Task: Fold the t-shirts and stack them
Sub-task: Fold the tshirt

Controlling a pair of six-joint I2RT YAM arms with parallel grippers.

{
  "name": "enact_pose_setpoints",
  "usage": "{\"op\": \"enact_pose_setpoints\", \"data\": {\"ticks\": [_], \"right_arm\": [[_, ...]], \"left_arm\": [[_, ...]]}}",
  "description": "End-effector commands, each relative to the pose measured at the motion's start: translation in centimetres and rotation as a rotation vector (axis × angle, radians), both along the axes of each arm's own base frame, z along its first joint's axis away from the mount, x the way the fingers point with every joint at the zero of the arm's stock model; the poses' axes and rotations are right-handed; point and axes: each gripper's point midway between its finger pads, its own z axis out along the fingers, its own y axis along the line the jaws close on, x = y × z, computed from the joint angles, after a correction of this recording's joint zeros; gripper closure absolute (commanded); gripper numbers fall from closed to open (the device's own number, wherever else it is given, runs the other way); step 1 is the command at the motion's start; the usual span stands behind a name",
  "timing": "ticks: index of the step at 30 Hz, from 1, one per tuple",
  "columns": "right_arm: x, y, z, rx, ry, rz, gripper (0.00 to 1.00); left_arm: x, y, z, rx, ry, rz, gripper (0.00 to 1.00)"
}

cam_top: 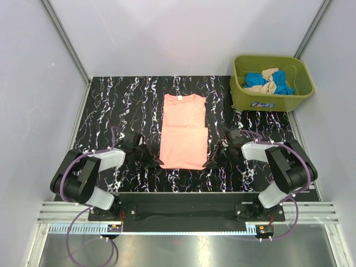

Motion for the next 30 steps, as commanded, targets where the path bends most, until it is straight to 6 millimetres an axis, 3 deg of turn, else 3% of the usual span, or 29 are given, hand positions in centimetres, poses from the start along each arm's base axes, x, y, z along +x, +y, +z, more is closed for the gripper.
{"op": "enact_pose_setpoints", "data": {"ticks": [1, 4, 9, 14, 16, 20, 24, 28, 30], "right_arm": [[-1.2, -2.5, -2.5, -0.201, -0.012, 0.044, 1.00], [-2.1, -2.3, -0.7, -0.195, -0.052, 0.064, 1.00], [-6.0, -2.8, 0.1, -0.201, -0.027, 0.102, 1.00], [-10.3, -3.0, 1.0, -0.211, -0.004, 0.157, 1.00], [-11.0, -2.9, 1.9, -0.193, -0.020, 0.161, 1.00], [-13.4, -3.2, 2.6, -0.204, 0.018, 0.190, 1.00], [-13.7, -2.7, 4.6, -0.178, -0.013, 0.195, 1.00], [-12.9, -1.9, 8.2, -0.135, -0.095, 0.191, 1.00], [-12.7, -2.2, 9.0, -0.155, -0.108, 0.193, 1.00]], "left_arm": [[-4.4, 2.9, -3.5, 0.182, 0.080, -0.021, 1.00], [-6.8, 2.7, -3.3, 0.193, 0.072, -0.050, 1.00], [-10.6, 3.0, -3.1, 0.190, 0.075, -0.065, 1.00], [-12.9, 2.4, -1.1, 0.179, 0.016, -0.123, 1.00], [-14.0, 1.6, 0.1, 0.158, -0.019, -0.153, 1.00], [-17.2, 1.6, 0.5, 0.153, 0.030, -0.177, 1.00], [-17.5, 2.4, 2.7, 0.183, -0.013, -0.191, 1.00], [-16.6, 2.0, 7.1, 0.160, -0.122, -0.208, 1.00], [-16.4, 2.0, 8.0, 0.178, -0.140, -0.231, 1.00]]}}
